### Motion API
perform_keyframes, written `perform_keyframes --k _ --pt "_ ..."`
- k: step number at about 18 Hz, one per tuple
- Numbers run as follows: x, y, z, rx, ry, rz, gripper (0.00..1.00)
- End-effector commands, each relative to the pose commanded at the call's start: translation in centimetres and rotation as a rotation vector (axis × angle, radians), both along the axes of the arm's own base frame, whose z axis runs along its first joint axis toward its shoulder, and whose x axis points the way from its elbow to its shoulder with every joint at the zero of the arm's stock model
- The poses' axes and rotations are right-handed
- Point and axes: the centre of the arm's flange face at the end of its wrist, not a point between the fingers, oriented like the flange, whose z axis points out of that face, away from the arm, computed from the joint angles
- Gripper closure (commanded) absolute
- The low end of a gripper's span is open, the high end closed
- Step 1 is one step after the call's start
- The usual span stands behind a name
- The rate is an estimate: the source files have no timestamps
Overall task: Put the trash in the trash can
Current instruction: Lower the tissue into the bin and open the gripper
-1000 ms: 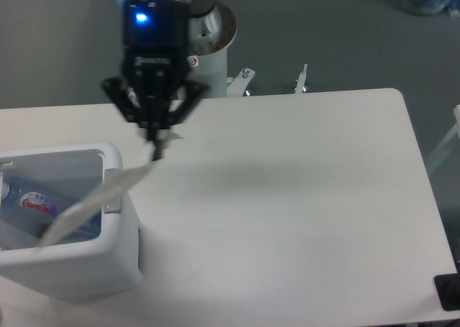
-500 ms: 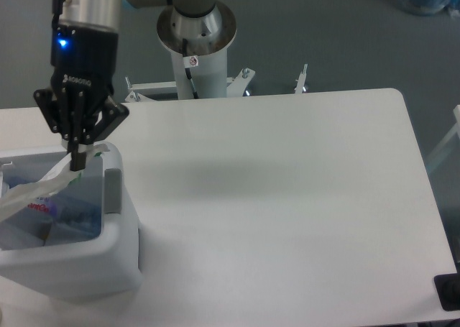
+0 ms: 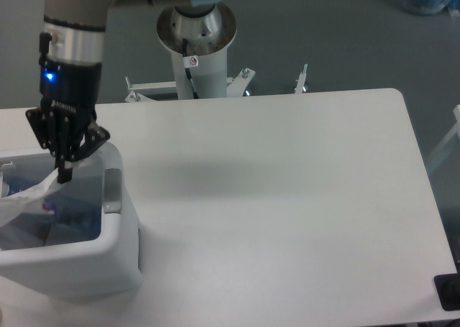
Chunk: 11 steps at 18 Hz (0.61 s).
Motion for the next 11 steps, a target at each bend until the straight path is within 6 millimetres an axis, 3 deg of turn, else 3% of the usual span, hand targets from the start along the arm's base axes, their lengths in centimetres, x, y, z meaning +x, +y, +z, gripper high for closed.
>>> perform_keyframes --k 6,11 --pt "0.6 1.5 -2.8 -0.042 -0.024 -0.018 1.00" --pt "0.7 1.7 -3.1 -0.051 -0.024 -0.024 1.00"
